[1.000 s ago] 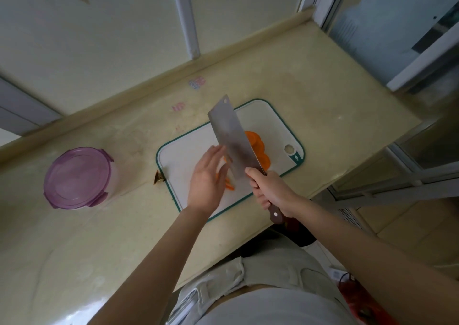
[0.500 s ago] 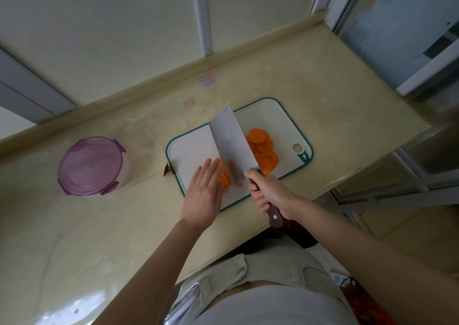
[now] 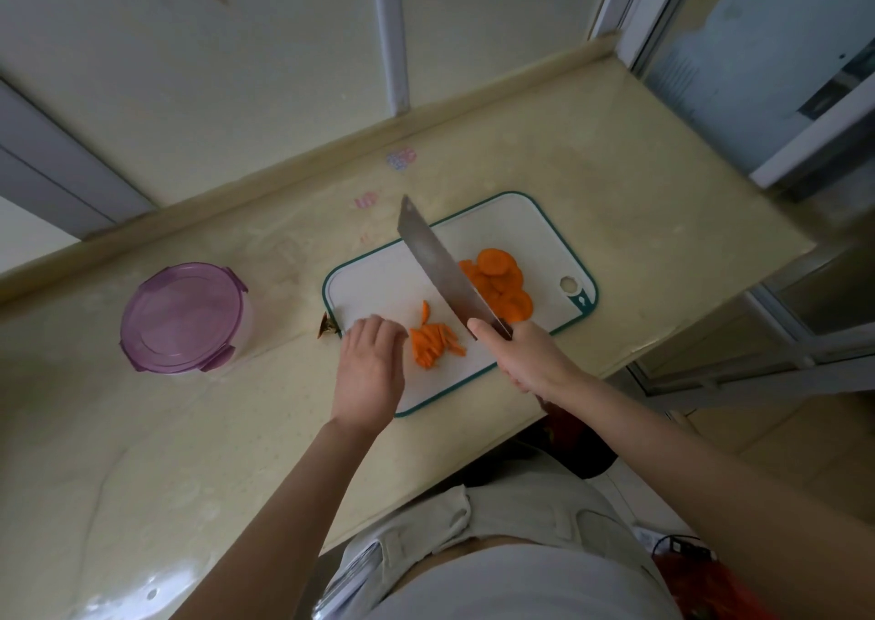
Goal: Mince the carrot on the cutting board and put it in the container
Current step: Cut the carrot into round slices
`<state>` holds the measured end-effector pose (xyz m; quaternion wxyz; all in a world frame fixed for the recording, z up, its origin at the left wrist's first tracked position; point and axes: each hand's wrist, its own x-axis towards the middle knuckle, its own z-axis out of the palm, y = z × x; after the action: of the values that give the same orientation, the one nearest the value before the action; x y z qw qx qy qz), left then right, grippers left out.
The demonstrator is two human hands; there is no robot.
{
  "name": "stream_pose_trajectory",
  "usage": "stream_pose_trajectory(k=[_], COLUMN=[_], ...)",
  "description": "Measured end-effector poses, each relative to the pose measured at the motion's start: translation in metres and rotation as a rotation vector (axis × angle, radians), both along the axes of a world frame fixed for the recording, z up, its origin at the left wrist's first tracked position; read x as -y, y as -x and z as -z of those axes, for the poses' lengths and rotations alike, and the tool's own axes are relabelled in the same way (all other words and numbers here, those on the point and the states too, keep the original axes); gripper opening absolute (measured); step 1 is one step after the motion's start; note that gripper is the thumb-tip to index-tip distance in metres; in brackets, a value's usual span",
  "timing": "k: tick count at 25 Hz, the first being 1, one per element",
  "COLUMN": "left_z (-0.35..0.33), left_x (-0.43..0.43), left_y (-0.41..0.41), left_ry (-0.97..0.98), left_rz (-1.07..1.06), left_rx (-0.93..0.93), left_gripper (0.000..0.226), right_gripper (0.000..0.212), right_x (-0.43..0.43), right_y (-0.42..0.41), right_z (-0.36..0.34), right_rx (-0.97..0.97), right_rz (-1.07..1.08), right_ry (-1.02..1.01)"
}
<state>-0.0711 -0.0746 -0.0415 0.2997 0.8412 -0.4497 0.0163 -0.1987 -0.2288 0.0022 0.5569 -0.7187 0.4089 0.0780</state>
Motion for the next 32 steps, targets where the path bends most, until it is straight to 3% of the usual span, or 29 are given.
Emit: stream_pose_trajectory(k=[3,6,8,13,17,21,23,28,32], left_z=[-0.038,-0.062,-0.063,-0.037,-0.030,-0.029,-0.033,-0.031,-0.029], left_x=[0.011,0.019,0.025,0.038,0.041,0.046,0.052,0.059,0.059], left_y=[-0.001,-0.006,-0.014,-0.025,-0.032,-0.036,-0.028,-0.011,-0.016], left_ry=[0.227,0.300,0.149,-0.469,-0.515,-0.326,-0.302,-0.524,-0.472], left_rz=[-0.095,-0.008,0.096,0.274,0.230,0.071,0.118,0.307,0.213], left_rx=[0.020,0.004,-0.057,-0.334,-0.488,-0.584,-0.583,-0.554,-0.484], left_gripper=[0.031,0.020,0.019,0.043,0.022,0.014,0.014,0.020,0.015], right_gripper=[0.058,0.056,0.075,0.051,0.056,0.060,0.060,0.063,0.064], right_x=[0.004,0.007,0.007,0.003,0.002,0.000,-0.001,0.001,0.003], right_y=[0.009,0.017,0.021,0.027,0.032,0.036,0.036,0.036,0.038], right_z=[-0.005,0.002,0.012,0.021,0.024,0.034,0.038,0.036,0.034], right_rx=[0.026,0.015,0.052,0.351,0.415,0.425,0.413,0.357,0.281], right_rz=[-0.241,-0.444,-0.519,-0.576,-0.618,-0.676,-0.710,-0.755,-0.798], right_ry=[0.354,0.713,0.891,1.137,1.219,1.213,1.210,1.182,1.179])
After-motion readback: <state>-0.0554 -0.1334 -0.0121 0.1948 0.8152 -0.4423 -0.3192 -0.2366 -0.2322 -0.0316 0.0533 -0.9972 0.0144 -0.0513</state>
